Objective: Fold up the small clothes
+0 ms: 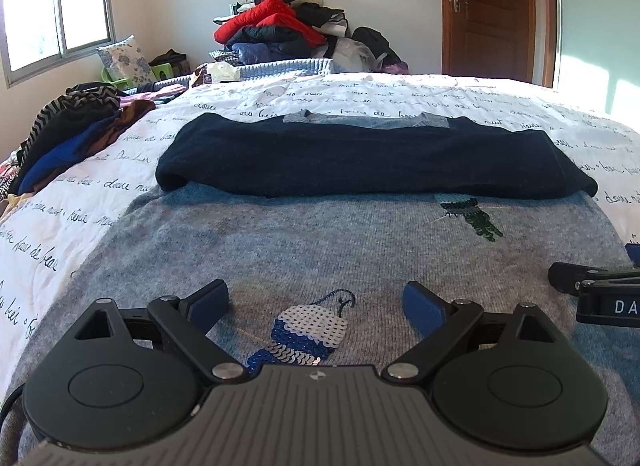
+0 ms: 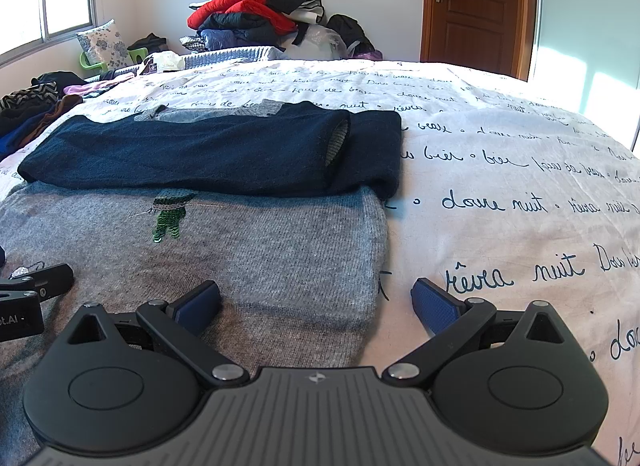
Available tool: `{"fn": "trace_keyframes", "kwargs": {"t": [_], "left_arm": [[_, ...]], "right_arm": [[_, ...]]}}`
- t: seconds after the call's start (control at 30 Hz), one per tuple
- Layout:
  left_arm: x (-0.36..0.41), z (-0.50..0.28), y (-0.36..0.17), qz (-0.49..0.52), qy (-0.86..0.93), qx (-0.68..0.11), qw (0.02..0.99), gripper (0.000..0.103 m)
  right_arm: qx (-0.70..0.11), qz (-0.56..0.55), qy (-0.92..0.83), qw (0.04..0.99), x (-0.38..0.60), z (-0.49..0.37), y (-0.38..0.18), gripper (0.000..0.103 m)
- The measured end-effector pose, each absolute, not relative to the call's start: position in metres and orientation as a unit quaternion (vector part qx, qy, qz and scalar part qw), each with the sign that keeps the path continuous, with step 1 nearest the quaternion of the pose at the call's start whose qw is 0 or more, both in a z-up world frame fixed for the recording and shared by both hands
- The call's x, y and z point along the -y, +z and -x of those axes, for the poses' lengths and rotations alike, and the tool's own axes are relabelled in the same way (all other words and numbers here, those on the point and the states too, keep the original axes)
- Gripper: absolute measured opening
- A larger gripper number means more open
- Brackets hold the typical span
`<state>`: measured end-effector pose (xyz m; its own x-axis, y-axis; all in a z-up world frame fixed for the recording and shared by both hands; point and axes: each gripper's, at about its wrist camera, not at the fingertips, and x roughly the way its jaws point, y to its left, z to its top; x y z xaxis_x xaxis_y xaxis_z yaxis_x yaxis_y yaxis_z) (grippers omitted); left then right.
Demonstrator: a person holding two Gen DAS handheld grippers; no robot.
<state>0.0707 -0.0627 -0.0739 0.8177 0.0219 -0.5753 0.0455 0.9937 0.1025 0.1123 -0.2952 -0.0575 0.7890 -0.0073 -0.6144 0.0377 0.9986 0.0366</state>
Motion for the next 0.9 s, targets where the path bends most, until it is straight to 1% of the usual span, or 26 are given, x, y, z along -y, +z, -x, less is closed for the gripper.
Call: {"fn": "trace_keyframes", "kwargs": {"t": [0.27,0.5,0.7,0.9], "left_arm": [[0.059,-0.064,-0.068,-0.052,0.018,-0.280,0.959,0.093],[0.055,-0.061,-0.057,-0.055,0.020,-0.274,0.960,0.093],[0.046,-0.061,-0.052,-0.038,0.016,-0.287,0.957,0.093],[0.041,-0.051,-0.037,-0.033,0.011,-0.270,0.962,0.093]], "right_arm": [[-0.324,-0.023,-0.012,0.946,0.295,-0.112,-0.058,0.103],[-0.324,-0.023,-0.012,0.946,0.295,-0.112,-0.058,0.103],[-0.324,-0.023,-0.012,0.946,0.295,-0.112,-0.058,0.103],[-0.324,-0.023,-0.012,0.946,0.295,-0.112,-0.058,0.103]]}}
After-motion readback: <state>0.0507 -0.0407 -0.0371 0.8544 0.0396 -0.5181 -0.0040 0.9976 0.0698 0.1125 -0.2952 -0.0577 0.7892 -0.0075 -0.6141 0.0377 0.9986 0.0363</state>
